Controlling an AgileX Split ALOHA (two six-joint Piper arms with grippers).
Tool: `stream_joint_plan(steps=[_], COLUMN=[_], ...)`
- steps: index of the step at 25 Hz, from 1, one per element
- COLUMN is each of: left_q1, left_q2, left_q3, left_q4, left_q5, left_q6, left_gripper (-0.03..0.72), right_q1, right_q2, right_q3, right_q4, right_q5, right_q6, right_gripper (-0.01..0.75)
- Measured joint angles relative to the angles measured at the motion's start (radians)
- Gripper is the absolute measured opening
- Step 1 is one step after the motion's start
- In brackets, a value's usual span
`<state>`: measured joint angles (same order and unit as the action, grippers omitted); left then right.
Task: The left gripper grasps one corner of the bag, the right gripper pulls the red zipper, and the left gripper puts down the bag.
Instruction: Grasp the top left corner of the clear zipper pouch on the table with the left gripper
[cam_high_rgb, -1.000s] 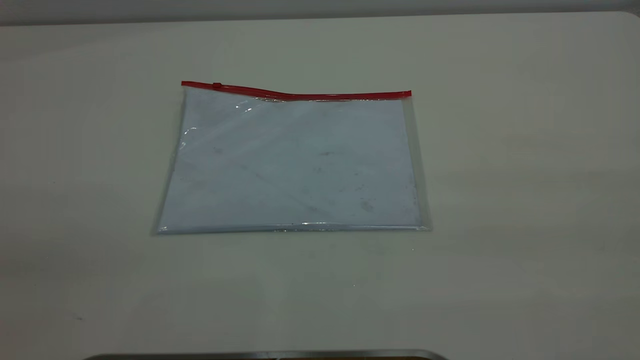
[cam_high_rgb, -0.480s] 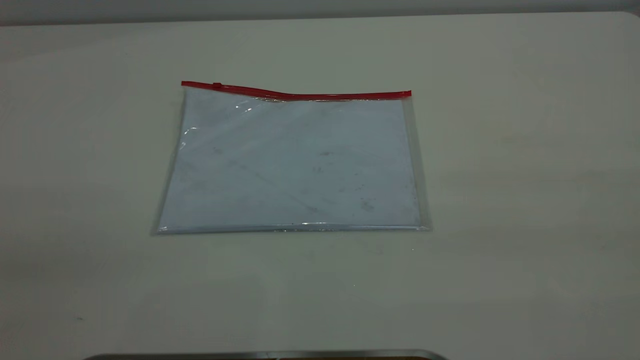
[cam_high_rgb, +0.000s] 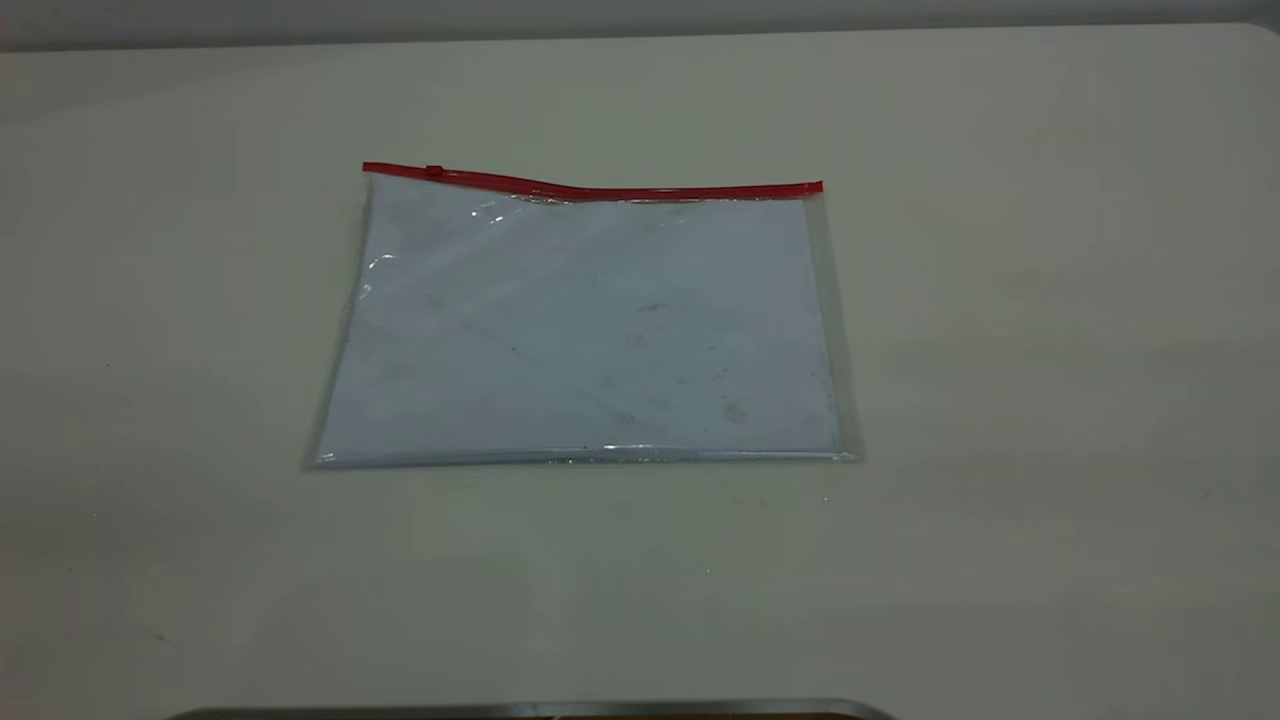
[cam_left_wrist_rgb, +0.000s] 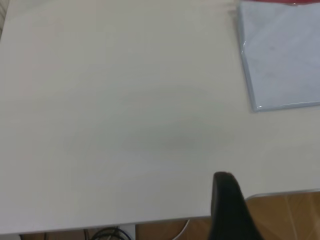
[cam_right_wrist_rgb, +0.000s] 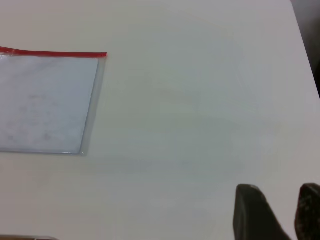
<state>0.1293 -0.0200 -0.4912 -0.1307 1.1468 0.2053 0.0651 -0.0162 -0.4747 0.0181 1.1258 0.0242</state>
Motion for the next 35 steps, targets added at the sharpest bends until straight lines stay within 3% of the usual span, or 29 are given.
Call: stream_joint_plan(steps=[12,18,22,27,35], left_q1=[0.000,0.000,0.000,0.000,0.000], left_q2=[0.000,0.154,0.401,0.739,1.272], left_q3=[-0.006,-0.082,-0.116,-0.131,-0.212], left_q4=[-0.122,-0.126,-0.174,-0.288,-0.505], left_q5=[-0.006,-0.037,-0.143,-0.335,-0.614], left_q6=[0.000,-0.016,-0.003,0.161,0.502], left_gripper=[0.497,0.497,0.497,0.511,0.573], right_q1=[0.000,0.000,0.000,0.000,0.000], right_q2=[0.009,0.241,0.484,0.792,1.312], right_q3=[-0.015,-0.048,-0.048,-0.066,-0.237], right_q4=[0.158,0.301,0.338,0.548,1.064], right_q5=[-0.022,-0.180,-0.348,-0.548,-0.604], right_q6=[-0.032,-0.179,-0.348,-0.642,-1.177], right_gripper=[0.246,0.305,0.376,0.415,0.416])
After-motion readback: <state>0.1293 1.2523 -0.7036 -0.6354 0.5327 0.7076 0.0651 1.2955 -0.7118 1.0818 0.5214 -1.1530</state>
